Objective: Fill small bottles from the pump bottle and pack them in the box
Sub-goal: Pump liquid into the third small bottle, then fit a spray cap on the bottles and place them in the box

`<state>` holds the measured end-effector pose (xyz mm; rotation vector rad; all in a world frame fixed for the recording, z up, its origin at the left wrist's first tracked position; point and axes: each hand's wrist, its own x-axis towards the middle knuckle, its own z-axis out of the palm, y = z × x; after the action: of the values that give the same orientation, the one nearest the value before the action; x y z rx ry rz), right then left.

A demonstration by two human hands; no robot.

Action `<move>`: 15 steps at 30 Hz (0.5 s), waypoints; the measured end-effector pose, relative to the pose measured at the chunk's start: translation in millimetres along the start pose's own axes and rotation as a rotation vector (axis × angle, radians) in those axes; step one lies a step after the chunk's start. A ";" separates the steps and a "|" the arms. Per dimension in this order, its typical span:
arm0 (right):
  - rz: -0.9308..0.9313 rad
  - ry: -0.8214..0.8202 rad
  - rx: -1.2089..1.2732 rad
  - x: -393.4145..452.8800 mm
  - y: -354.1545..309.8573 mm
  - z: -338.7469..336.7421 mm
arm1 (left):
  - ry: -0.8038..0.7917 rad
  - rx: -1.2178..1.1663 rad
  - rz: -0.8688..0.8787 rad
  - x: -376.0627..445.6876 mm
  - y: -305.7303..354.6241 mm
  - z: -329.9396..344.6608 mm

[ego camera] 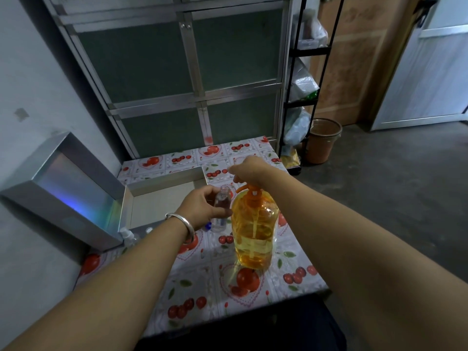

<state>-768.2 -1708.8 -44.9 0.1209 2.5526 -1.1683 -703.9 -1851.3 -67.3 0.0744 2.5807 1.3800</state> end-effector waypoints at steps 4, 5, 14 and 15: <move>-0.188 0.114 -0.209 1.7 -13.5 0.1 | 0.039 -0.127 0.001 -3.2 2.5 -5.9; -0.225 0.124 -0.203 1.2 -18.2 2.4 | 0.051 -0.159 -0.001 -4.2 2.3 -7.9; -0.341 0.153 -0.133 1.6 -51.2 46.8 | 0.179 -0.301 -0.042 -11.1 -22.1 -32.4; -0.335 0.147 -0.143 3.5 -51.7 52.8 | 0.197 -0.308 -0.045 -11.6 -28.1 -34.8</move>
<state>-768.7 -1782.7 -41.0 -0.2751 2.8561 -1.1180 -698.3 -1897.1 -70.0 -0.1756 2.4632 1.8309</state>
